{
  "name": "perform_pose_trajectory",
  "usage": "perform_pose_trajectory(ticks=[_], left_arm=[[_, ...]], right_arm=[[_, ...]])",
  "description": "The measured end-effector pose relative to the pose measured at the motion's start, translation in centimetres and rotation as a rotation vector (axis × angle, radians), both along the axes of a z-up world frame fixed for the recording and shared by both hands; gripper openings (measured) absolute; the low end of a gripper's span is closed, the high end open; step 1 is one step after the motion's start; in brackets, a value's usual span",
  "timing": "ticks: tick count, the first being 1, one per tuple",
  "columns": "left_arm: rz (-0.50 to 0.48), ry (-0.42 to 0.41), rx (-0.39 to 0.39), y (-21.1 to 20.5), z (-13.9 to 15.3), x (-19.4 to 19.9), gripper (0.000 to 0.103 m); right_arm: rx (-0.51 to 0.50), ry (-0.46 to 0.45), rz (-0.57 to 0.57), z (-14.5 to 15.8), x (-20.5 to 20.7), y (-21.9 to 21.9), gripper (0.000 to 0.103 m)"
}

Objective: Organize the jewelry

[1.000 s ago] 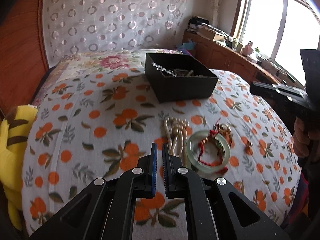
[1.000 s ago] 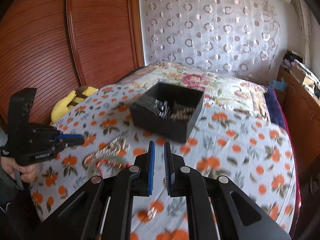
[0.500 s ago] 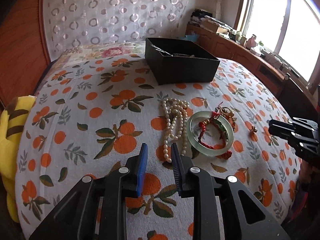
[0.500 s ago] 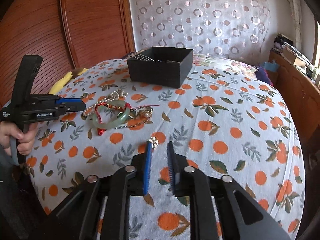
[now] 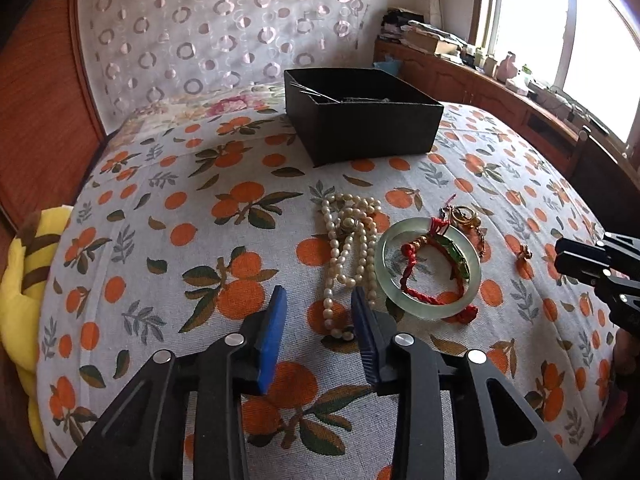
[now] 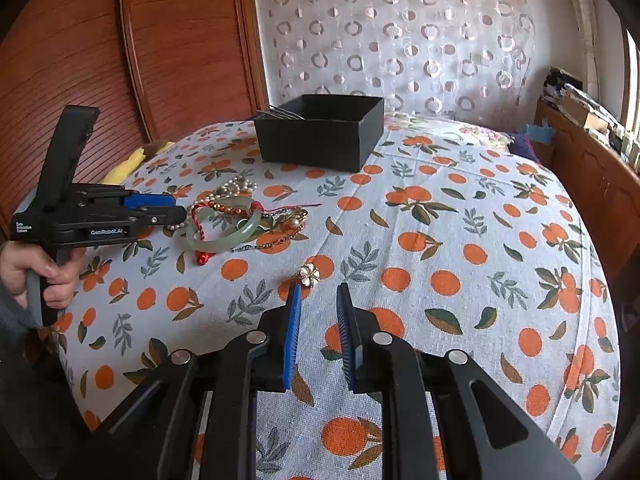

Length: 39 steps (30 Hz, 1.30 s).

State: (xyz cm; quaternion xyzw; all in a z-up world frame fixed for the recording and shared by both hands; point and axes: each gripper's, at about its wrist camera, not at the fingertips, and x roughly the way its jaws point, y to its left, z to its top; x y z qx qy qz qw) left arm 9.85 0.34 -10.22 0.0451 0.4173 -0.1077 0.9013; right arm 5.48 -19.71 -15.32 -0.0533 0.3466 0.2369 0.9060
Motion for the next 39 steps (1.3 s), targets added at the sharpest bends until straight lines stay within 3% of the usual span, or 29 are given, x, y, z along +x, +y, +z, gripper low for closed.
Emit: perform_pose_trajectory(ticks=[9, 27, 33, 36, 38, 39], left_arm=[[-0.015, -0.003, 0.02, -0.83, -0.13, -0.14, 0.041], [-0.016, -0.005, 0.028, -0.79, -0.16, -0.07, 0.042], [-0.027, -0.007, 0.025, -0.77, -0.1, 0.15, 0.033], [-0.024, -0.008, 0.021, -0.49, -0.08, 0.51, 0.021], [-0.024, -0.008, 0.021, -0.37, -0.01, 0.69, 0.004], [-0.029, -0.008, 0.02, -0.31, 0.0, 0.72, 0.004]], right_arm=[[-0.014, -0.008, -0.008, -0.23, -0.03, 0.21, 0.02], [-0.01, 0.003, -0.019, -0.45, 0.08, 0.49, 0.02], [-0.012, 0.007, -0.017, -0.5, 0.08, 0.41, 0.02], [-0.015, 0.009, -0.015, -0.51, 0.06, 0.52, 0.02], [-0.016, 0.009, -0.014, -0.51, 0.07, 0.54, 0.02], [-0.015, 0.009, -0.014, -0.51, 0.07, 0.53, 0.02]])
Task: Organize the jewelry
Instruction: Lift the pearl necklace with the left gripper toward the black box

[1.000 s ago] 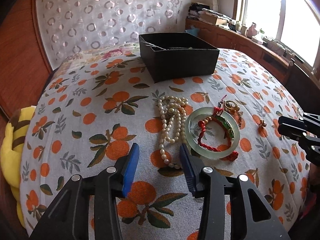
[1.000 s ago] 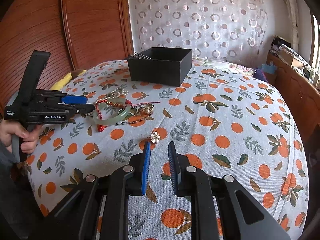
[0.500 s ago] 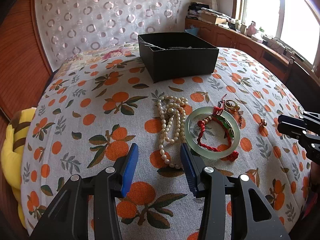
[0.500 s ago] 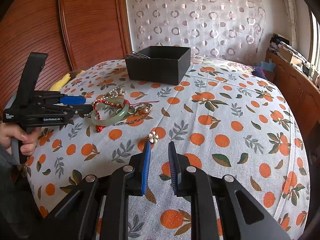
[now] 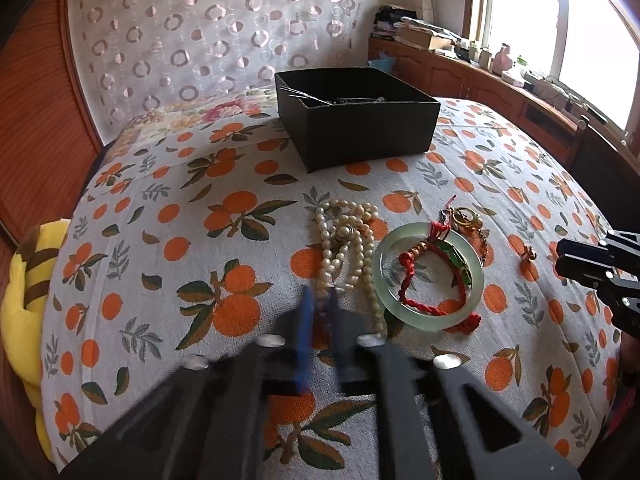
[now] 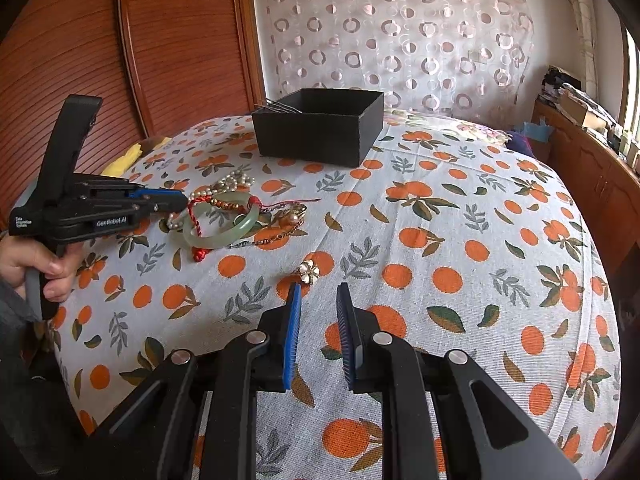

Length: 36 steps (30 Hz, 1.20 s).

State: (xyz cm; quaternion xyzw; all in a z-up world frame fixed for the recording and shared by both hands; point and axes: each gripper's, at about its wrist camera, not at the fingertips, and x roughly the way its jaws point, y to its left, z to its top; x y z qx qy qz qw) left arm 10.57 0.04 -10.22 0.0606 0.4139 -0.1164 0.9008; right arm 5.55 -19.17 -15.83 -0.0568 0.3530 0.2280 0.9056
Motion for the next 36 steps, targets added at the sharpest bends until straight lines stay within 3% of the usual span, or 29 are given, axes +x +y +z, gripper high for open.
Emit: perform_pose_trajectory(ticks=[2, 8, 11, 14, 17, 20, 24, 31, 36], left_arm=[[-0.017, -0.002, 0.008, -0.1, 0.1, -0.1, 0.004], [0.005, -0.072, -0.104, 1.6, 2.8, -2.3, 0.004], [0.022, -0.125, -0.138, 2.5, 4.6, -3.7, 0.004], [0.053, -0.182, -0.16, 3.6, 6.3, -4.8, 0.004], [0.084, -0.248, -0.136, 4.1, 7.9, -5.7, 0.004], [0.093, -0.284, -0.136, 4.5, 9.1, -6.2, 0.004], [0.104, -0.323, -0.142, 5.3, 10.5, -7.0, 0.004], [0.112, -0.354, -0.151, 6.1, 11.9, -7.8, 0.004], [0.113, -0.357, -0.15, 6.2, 12.1, -7.9, 0.004]], right_arm=[[-0.001, -0.001, 0.002, 0.0, 0.0, 0.0, 0.02], [-0.02, -0.006, -0.001, 0.0, 0.0, 0.4, 0.021], [-0.063, -0.022, 0.004, 0.3, -0.2, 1.0, 0.036], [-0.048, -0.021, 0.038, 0.9, -0.3, 1.9, 0.037], [-0.045, -0.036, 0.075, 1.7, -0.3, 3.5, 0.049], [-0.023, -0.016, 0.132, 2.1, 0.3, 5.3, 0.053], [-0.046, 0.001, 0.183, 1.8, 1.6, 8.0, 0.075], [-0.069, 0.057, 0.246, 1.2, 4.1, 10.8, 0.076], [-0.091, 0.108, 0.266, 0.5, 5.4, 11.7, 0.087]])
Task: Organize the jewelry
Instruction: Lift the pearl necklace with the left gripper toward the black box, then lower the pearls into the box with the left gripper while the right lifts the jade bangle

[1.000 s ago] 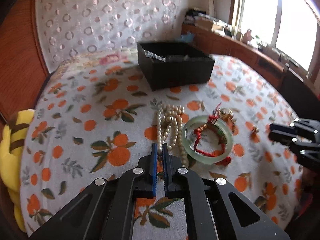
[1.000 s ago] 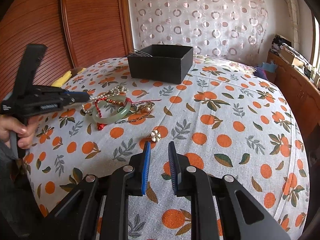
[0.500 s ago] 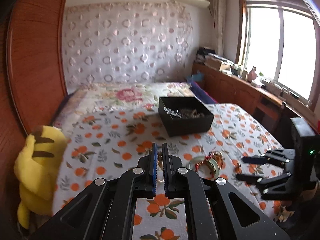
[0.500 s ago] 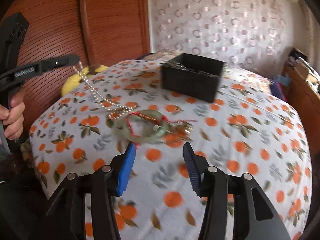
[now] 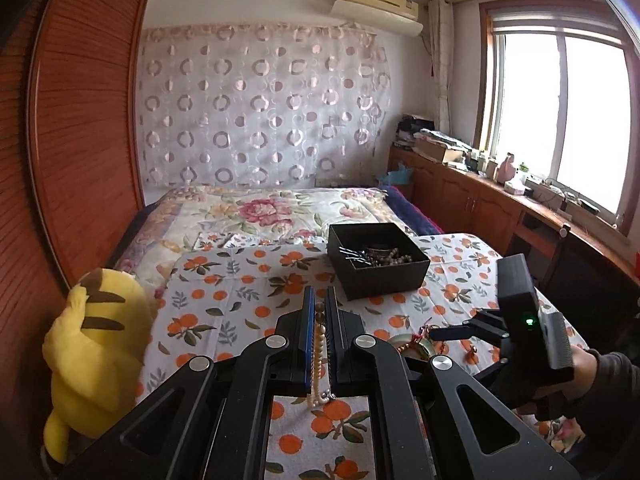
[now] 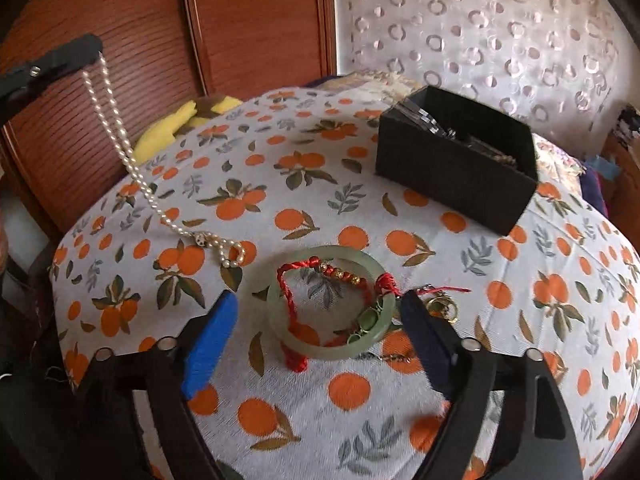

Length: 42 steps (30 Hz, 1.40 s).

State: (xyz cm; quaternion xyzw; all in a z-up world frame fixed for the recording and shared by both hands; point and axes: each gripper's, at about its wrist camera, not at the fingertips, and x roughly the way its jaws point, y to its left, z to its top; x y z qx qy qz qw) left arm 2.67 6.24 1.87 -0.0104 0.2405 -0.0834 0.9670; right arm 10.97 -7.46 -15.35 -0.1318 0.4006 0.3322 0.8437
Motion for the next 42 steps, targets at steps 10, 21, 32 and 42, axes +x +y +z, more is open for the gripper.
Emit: perform_pose_trajectory(ticks=[10, 21, 32, 42], left_arm=[[-0.015, 0.016, 0.012, -0.7, -0.2, 1.0, 0.004], [-0.044, 0.003, 0.015, -2.4, 1.5, 4.6, 0.004], [-0.087, -0.052, 0.014, -4.2, 5.5, 6.4, 0.004], [-0.108, -0.08, 0.108, -7.2, 7.8, 7.8, 0.004]], right_arm=[[-0.074, -0.027, 0.009, -1.0, 0.9, 1.0, 0.077], [-0.003, -0.057, 0.0, 0.9, 0.4, -0.8, 0.075], [0.045, -0.123, -0.052, 4.9, 1.4, -3.8, 0.075], [0.056, -0.153, -0.105, 6.3, 2.7, -6.2, 0.075]])
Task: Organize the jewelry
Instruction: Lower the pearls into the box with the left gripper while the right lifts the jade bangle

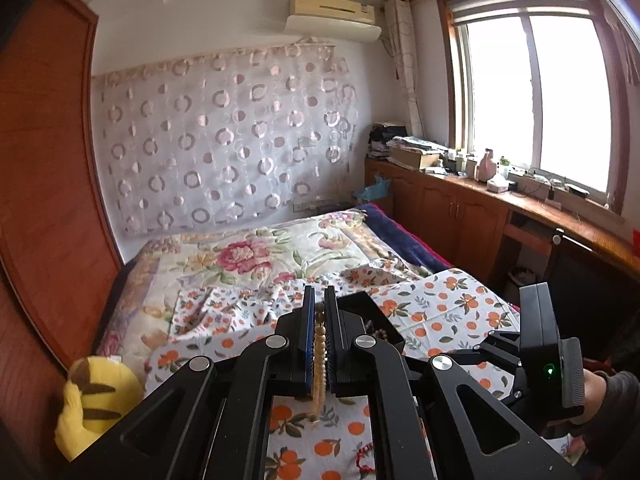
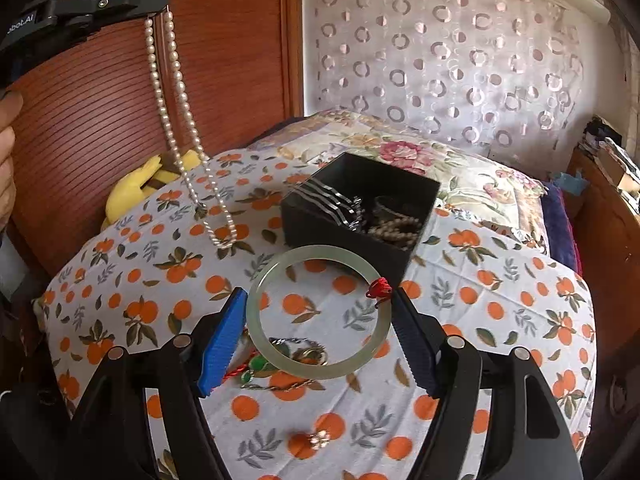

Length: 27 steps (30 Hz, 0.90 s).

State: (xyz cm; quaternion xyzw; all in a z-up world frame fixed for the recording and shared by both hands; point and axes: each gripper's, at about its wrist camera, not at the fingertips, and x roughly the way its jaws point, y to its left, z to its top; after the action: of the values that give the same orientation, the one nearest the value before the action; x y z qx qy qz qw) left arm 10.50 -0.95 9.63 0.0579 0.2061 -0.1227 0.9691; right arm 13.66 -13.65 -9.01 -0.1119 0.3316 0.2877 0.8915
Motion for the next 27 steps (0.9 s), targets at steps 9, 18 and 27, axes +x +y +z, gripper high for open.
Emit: perform_pose_trajectory(ticks=[9, 18, 27], left_arm=[[0.003, -0.008, 0.074, -1.9, 1.5, 2.2, 0.004], [0.031, 0.001, 0.13, -3.4, 2.9, 5.3, 0.004], [0.062, 0.04, 0.138, -3.8, 3.8, 9.5, 0.004]], right_arm=[[0.009, -0.012, -0.029, 1.0, 1.5, -1.3, 0.075], [0.004, -0.015, -0.034, 1.2, 2.8, -1.8, 0.075], [0.032, -0.003, -0.048, 1.2, 3.8, -2.5, 0.075]])
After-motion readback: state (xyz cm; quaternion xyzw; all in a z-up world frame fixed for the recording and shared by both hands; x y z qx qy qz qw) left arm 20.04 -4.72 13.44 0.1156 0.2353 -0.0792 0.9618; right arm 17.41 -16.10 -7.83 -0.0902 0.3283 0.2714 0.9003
